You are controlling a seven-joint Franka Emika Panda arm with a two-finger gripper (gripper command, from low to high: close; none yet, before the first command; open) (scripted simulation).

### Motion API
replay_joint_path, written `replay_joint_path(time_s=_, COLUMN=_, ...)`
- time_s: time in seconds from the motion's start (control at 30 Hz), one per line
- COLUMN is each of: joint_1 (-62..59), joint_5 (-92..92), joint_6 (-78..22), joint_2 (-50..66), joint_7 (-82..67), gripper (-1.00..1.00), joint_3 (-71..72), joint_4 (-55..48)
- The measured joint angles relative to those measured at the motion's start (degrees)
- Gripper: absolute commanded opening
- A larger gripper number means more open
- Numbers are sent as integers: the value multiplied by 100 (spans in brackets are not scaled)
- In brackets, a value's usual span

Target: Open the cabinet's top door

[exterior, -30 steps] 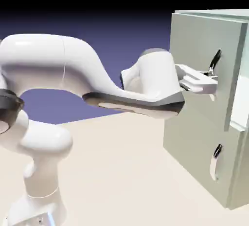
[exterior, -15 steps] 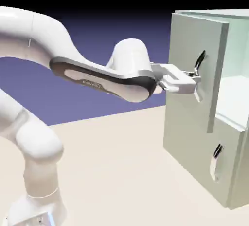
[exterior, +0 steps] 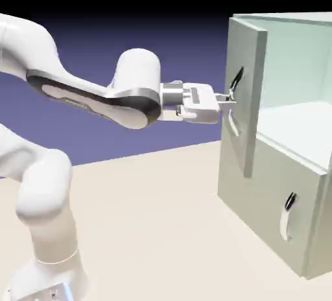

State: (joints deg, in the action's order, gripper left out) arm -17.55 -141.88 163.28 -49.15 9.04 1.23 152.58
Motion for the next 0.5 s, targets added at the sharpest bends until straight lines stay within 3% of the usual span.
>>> replay_joint_path(time_s=0.5, joint_1=-2104, joint_5=3734, joint_6=1172, joint_2=-2163, joint_7=-2067, gripper=-100, joint_3=1863, joint_4=994)
